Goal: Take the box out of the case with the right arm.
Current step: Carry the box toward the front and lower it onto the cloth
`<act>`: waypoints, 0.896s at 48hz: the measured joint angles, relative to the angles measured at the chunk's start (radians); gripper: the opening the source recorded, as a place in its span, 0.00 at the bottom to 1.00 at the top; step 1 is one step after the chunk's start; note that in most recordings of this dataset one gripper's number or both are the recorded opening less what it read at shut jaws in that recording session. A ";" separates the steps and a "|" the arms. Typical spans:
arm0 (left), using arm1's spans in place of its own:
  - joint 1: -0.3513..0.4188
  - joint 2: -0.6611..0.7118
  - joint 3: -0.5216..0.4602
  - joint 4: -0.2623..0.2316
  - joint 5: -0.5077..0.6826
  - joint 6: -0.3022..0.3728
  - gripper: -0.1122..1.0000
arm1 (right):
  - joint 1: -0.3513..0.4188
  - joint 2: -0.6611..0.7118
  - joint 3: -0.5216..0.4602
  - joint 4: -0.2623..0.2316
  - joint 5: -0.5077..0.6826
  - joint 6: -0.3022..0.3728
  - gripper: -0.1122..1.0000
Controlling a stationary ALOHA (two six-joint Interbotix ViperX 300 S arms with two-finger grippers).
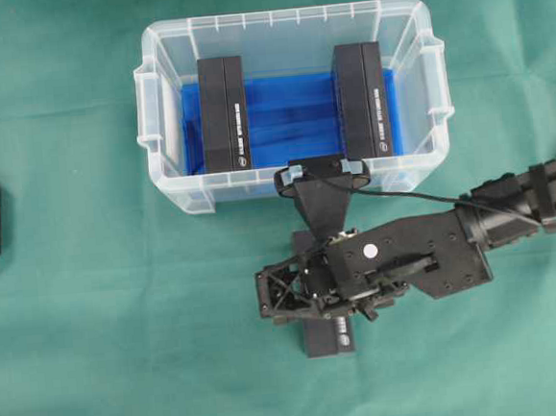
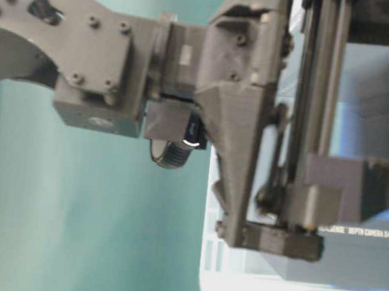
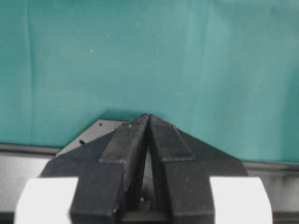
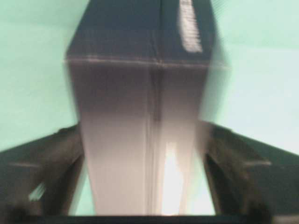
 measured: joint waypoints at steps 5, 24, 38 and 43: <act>0.000 0.000 -0.002 0.000 -0.002 0.000 0.10 | -0.002 0.000 -0.002 -0.002 0.023 0.000 0.93; 0.000 0.002 0.000 0.000 0.000 0.000 0.10 | 0.000 -0.034 -0.052 -0.009 0.129 -0.002 0.92; 0.000 0.003 -0.002 0.000 0.000 0.000 0.10 | 0.000 -0.057 -0.227 -0.078 0.344 -0.008 0.91; 0.000 0.003 0.000 0.000 0.000 0.000 0.10 | -0.002 -0.061 -0.299 -0.092 0.420 -0.012 0.91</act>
